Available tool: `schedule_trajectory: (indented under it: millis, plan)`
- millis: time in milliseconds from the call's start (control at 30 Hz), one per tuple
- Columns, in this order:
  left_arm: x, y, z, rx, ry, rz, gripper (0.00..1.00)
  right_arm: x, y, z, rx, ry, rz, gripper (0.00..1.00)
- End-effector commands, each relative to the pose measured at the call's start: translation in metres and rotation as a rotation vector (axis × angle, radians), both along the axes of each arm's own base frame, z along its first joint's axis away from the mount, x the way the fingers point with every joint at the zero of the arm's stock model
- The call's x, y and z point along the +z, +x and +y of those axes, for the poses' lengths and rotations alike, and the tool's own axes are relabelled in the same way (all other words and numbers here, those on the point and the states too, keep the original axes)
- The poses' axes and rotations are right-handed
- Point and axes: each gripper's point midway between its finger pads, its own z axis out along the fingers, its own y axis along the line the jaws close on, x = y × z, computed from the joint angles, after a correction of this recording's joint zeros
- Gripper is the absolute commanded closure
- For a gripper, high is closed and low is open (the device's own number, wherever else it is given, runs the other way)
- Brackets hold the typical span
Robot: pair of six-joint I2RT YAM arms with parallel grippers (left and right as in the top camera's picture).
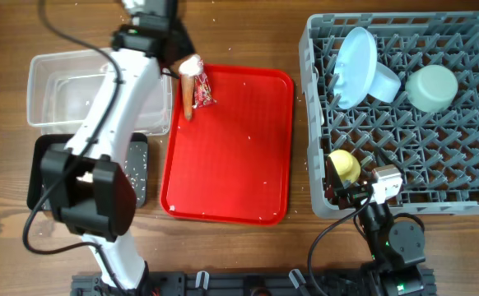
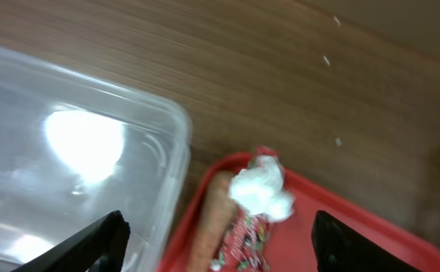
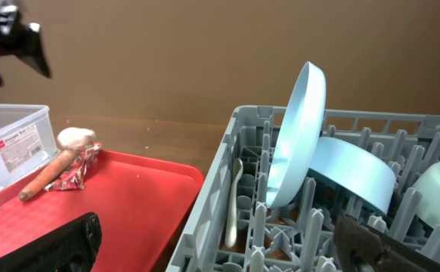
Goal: Sort waste into correct bins and load items into the dishwasher rack
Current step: 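Grasp the red candy wrapper on the tray with the left gripper, then drop the red wrapper into the clear plastic bin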
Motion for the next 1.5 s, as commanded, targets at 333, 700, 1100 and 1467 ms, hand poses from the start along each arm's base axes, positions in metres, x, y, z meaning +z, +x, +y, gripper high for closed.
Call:
schedule_trajectory:
  millis: [333,700,1100,1467]
  plan:
    - [-0.144,-0.001,-0.069,-0.182,0.239,0.183,0.4,0.002,0.0,0.001,0.006,0.015,-0.006,0.0]
    - [-0.093,-0.017,-0.103,-0.257,0.03,0.183,0.96,0.002,0.0,0.001,0.006,0.015,-0.006,0.0]
    - [-0.037,-0.012,0.093,0.271,0.139,0.127,0.31,0.002,0.0,0.001,0.006,0.015,-0.006,0.0]
    - [-0.091,-0.015,-0.156,-0.556,0.172,0.084,0.23,0.002,0.0,0.001,0.006,0.015,-0.006,0.0]
